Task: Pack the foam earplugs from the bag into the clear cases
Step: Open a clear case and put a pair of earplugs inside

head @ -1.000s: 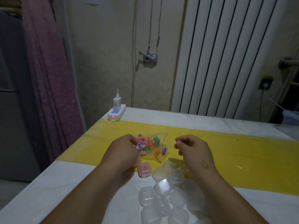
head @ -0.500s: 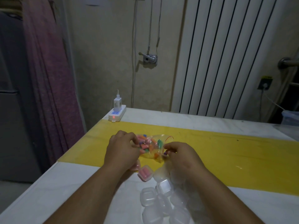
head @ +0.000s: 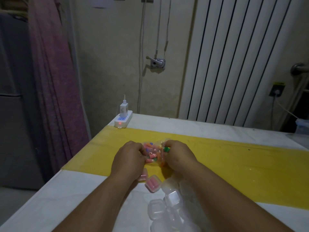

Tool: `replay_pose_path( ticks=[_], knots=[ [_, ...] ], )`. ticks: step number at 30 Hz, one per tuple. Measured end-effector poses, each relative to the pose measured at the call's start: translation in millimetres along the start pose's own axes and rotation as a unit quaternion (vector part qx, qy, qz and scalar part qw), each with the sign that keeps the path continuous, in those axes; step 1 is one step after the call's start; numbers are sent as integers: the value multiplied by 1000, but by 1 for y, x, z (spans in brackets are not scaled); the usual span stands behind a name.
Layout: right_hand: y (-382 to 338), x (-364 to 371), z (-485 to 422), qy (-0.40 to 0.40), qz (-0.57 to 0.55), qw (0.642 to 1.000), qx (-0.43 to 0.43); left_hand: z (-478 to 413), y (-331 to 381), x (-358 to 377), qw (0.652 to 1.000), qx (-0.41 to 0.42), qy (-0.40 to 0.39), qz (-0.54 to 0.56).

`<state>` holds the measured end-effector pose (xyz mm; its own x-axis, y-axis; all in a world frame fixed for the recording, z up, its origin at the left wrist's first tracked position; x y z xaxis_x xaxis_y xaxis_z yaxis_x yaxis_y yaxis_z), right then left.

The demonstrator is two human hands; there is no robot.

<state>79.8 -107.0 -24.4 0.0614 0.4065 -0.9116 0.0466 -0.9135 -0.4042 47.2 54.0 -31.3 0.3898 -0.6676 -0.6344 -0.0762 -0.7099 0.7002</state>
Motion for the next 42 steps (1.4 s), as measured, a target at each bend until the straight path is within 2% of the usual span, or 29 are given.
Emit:
replay_pose_path(
  ticks=[3,7,11,15,21,26,34,38,42],
  knots=[
    [-2,3,-4,0,42,999,3,1,1,0,1000,2,1,6],
    [-5,5,-5,-15,47,999,-8,1,1,0,1000,6,-7,18],
    [-3,6,-8,4,51,999,-6,0,-1,1,1000,2,-6,4],
    [-5,13,-10,-50,94,994,-5,0,-1,2,1000,3,-4,7],
    [-2,4,-2,44,-7,998,-34,-2,-3,2,1000,4,-2,-3],
    [-12,7,2,-23,10,994,-104,-1,-4,3,1000,1,-2,-3],
    [-26,8,6,-26,40,991,-126,-3,-6,5,1000,-1,-4,-11],
    [-30,7,5,-8,45,991,-123,-3,-6,4,1000,-3,-2,-3],
    [-18,-5,6,50,-26,994,-92,-3,-7,4,1000,-1,0,-9]
  ],
)
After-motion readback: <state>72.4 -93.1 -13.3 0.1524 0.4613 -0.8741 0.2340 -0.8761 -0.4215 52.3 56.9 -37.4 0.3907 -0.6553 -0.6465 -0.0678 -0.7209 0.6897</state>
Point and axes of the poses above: each hand's wrist, its own z-axis away from the middle knuckle, its own x-axis out of the palm, y = z × x, the point moved 6 cm from there along -z, towards the middle knuckle, and after that the axes turned 6 degrees about z, right-handed, at the moved point
